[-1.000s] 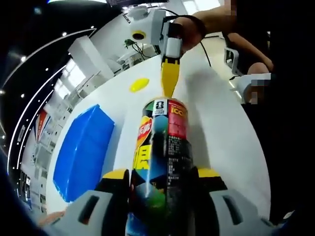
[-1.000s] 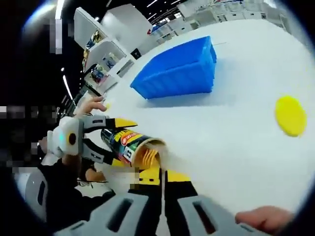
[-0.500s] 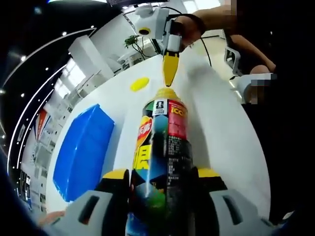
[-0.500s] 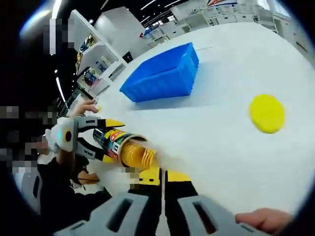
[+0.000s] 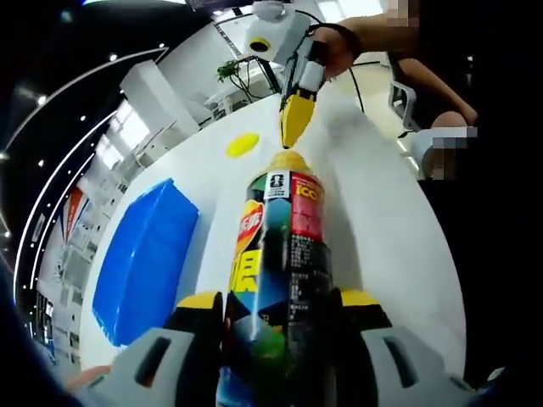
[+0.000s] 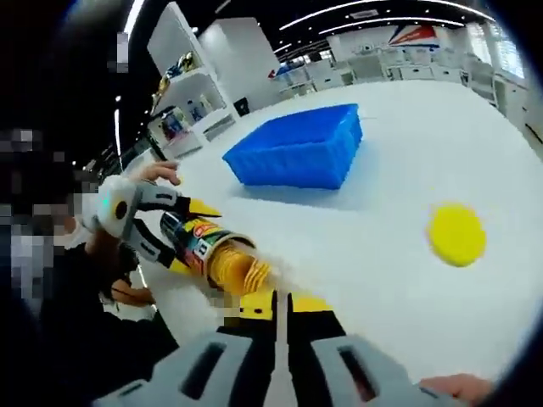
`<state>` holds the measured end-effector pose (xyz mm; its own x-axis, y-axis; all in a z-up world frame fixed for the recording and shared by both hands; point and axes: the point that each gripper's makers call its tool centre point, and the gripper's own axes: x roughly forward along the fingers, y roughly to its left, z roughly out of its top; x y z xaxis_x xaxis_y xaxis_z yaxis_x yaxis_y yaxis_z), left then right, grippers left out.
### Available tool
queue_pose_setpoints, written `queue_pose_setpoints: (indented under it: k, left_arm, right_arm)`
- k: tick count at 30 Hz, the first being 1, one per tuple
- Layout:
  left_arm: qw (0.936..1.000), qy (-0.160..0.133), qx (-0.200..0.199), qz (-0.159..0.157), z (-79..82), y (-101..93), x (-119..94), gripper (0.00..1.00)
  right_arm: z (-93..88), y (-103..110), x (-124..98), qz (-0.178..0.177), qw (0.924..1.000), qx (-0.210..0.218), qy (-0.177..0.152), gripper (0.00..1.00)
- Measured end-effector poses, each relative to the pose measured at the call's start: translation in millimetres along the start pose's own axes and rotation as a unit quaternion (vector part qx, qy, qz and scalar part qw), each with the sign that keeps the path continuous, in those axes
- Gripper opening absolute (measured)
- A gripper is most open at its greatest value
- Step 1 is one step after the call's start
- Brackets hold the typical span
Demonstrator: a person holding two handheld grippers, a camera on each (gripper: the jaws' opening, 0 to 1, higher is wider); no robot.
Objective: Open the lid of the chip container on the table, take out the chips, place them into the box in front of the container, and close the lid
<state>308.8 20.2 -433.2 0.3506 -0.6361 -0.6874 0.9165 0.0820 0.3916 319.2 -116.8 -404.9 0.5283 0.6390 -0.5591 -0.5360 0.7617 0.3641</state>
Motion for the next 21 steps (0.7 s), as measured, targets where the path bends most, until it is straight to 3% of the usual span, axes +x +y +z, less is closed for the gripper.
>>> queue_pose_setpoints:
  k: [3, 5, 8, 13, 16, 21]
  left_arm:
    - [1.0000, -0.003, 0.002, 0.003, 0.3, -0.1, 0, 0.52]
    - [1.0000, -0.002, 0.001, 0.003, 0.2, -0.2, 0, 0.52]
    - [1.0000, -0.002, 0.001, 0.002, 0.5, -0.3, 0, 0.52]
    - [1.0000, -0.004, 0.000, 0.002, 0.4, -0.2, 0, 0.53]
    - [1.0000, -0.006, 0.001, 0.003, 0.8, -0.3, 0, 0.53]
    - [1.0000, -0.009, 0.001, 0.005, 1.0, -0.6, 0, 0.53]
  right_arm:
    - [25.0, -5, -16, -0.013, 0.9980, 0.017, -0.059, 0.03]
    - [34.5, 5, -24, 0.004, 0.9960, 0.034, -0.082, 0.01]
    - [23.2, 29, -20, 0.054, 0.9957, 0.047, -0.059, 0.01]
    - [2.9, 23, -2, 0.044, 0.9953, 0.079, -0.032, 0.01]
    - [0.4, 27, 2, 0.060, 0.9902, 0.122, -0.032, 0.04]
    - [-2.5, 22, 8, 0.059, 0.9869, 0.147, -0.029, 0.05]
